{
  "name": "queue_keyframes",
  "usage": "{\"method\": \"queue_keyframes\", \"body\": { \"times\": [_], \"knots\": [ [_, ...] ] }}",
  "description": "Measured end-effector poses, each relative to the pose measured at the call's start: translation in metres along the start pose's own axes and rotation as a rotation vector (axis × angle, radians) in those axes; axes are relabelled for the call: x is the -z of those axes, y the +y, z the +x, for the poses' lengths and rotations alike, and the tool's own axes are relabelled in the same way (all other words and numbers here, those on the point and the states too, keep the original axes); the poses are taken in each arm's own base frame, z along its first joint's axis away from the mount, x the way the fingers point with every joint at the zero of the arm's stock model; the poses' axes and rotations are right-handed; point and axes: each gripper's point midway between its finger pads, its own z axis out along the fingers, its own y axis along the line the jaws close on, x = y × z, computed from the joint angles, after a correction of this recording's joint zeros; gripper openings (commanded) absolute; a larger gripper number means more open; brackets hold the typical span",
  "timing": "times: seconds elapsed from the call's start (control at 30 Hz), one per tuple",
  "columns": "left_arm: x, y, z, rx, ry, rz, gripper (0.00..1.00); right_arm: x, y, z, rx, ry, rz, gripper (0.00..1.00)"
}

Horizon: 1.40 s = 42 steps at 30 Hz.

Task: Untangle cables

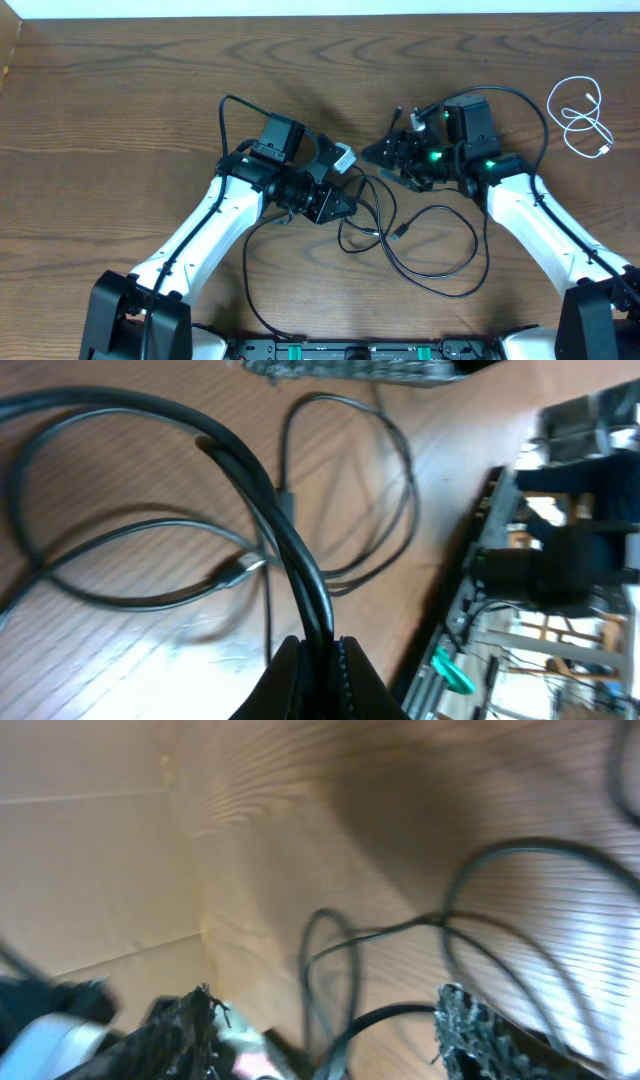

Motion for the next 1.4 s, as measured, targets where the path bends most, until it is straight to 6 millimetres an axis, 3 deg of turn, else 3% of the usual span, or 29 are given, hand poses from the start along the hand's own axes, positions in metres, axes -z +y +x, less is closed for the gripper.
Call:
{"method": "queue_keyframes", "body": {
  "times": [0.13,0.3,0.83,1.13,1.27,1.4],
  "knots": [
    [0.000,-0.010,-0.004,-0.032,-0.017,0.060,0.07,0.002,-0.015,0.001,-0.017,-0.008,0.062,0.73],
    [0.002,-0.022,-0.010,-0.059,-0.040,0.126,0.08,0.001,-0.019,0.003,-0.014,-0.005,0.083,0.73],
    [0.007,-0.046,-0.013,-0.082,-0.059,0.269,0.07,-0.004,0.012,0.020,0.042,0.090,-0.053,0.68],
    [0.008,-0.050,-0.013,-0.102,-0.065,0.295,0.08,-0.004,0.026,0.034,0.054,0.162,-0.123,0.45],
    [0.007,-0.050,-0.013,-0.102,-0.064,0.291,0.07,-0.005,0.032,0.036,0.076,0.172,-0.144,0.19],
    [0.007,-0.049,-0.013,-0.101,-0.061,0.286,0.08,-0.004,0.032,0.037,0.074,0.176,-0.146,0.03]
  ]
}}
